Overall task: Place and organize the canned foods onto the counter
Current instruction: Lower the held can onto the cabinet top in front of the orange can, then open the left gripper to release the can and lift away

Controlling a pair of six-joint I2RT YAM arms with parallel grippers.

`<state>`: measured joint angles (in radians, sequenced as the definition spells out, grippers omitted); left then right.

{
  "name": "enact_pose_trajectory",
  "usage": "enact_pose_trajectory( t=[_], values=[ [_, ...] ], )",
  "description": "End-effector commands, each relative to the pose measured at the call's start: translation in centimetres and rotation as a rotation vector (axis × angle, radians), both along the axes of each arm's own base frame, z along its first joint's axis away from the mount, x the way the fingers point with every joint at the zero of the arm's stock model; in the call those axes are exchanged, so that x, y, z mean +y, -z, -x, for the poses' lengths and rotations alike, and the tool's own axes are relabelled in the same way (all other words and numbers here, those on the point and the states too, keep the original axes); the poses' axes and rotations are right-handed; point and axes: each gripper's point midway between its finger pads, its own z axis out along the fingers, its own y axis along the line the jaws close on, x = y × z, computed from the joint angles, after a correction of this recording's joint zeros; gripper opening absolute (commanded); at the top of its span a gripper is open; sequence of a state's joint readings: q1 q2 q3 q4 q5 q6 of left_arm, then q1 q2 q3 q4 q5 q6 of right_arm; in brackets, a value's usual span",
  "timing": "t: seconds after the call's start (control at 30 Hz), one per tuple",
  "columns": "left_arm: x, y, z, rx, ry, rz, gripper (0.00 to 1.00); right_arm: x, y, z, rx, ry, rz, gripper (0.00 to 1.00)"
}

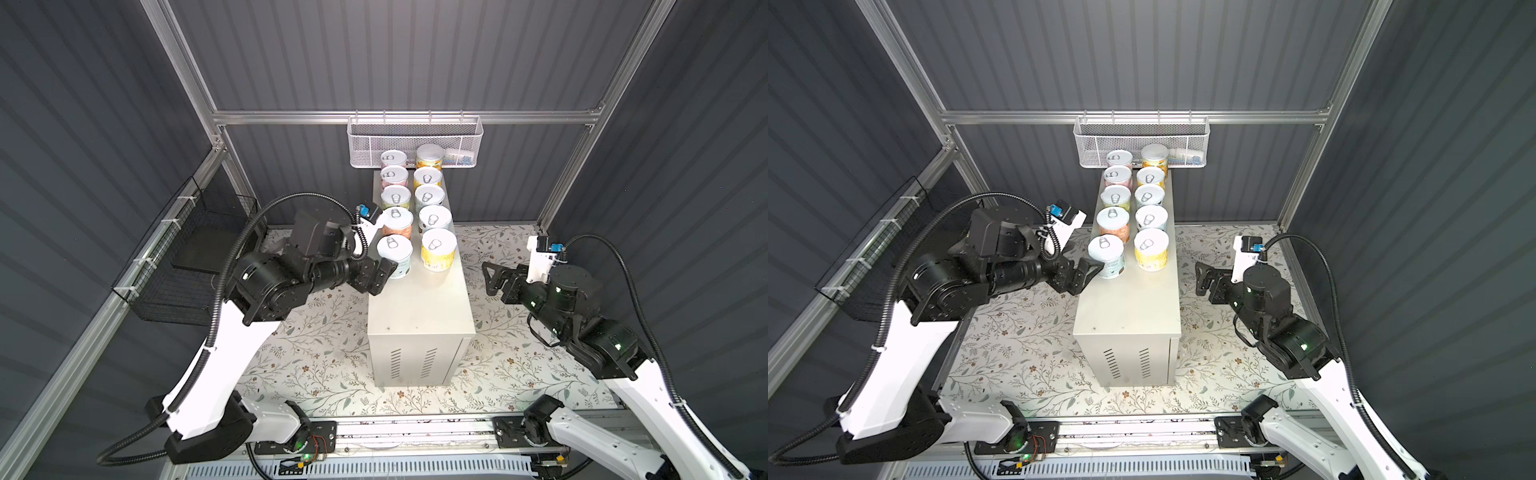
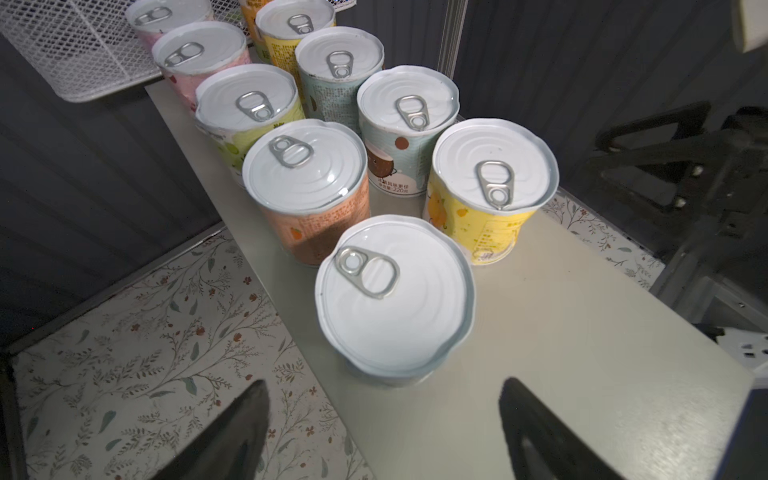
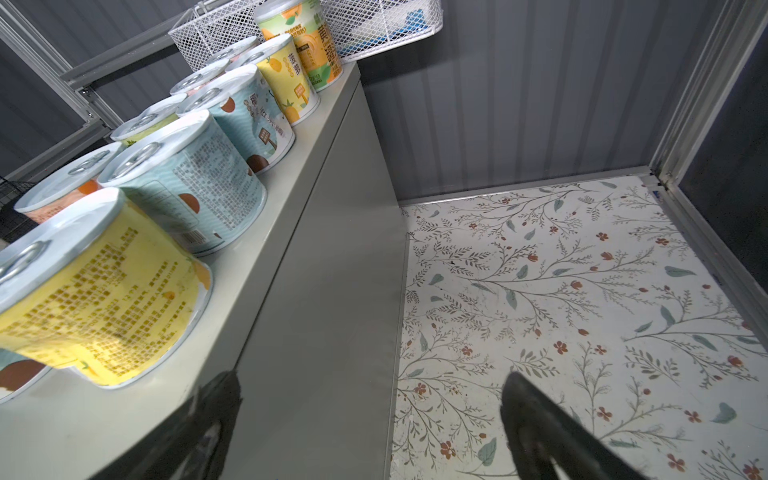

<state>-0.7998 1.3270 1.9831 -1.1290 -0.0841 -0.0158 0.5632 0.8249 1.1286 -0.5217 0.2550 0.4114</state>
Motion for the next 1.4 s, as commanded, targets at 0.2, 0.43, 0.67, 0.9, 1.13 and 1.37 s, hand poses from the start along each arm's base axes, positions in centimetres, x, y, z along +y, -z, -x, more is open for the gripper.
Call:
enact_pose_trajectory(
  t=[0.2,0.43,0.67,0.9,1.13,1.37],
  values=[
    [-0.5,3.7,0.2,0.064,0.006,-0.019,0.64,1.5,-3.2,-0.2,-0.063,-0.075,-0.047,0.97],
    [-2.0,4.7,-0.5,0.068,0.03,-0.002,0.66,2.9,-3.6,-0.8,-0.06,-0.123,-0.057,0.97],
    [-2.9,5.1,-0.8,0.072,0.054,0.003,0.64,4.1,-3.8,-1.3,-0.051,-0.166,-0.066,0.97],
    [-3.7,5.6,-1.3,0.075,0.066,-0.004,0.62,4.9,-3.9,-1.6,-0.048,-0.196,-0.067,0.97],
    [-4.0,6.1,-2.2,0.08,0.053,-0.031,0.61,6.0,-3.6,-1.8,-0.03,-0.246,-0.064,0.96],
    [-3.7,6.3,-2.8,0.068,0.017,-0.05,0.6,6.6,-3.2,-2.1,-0.018,-0.263,-0.062,0.95]
  ],
)
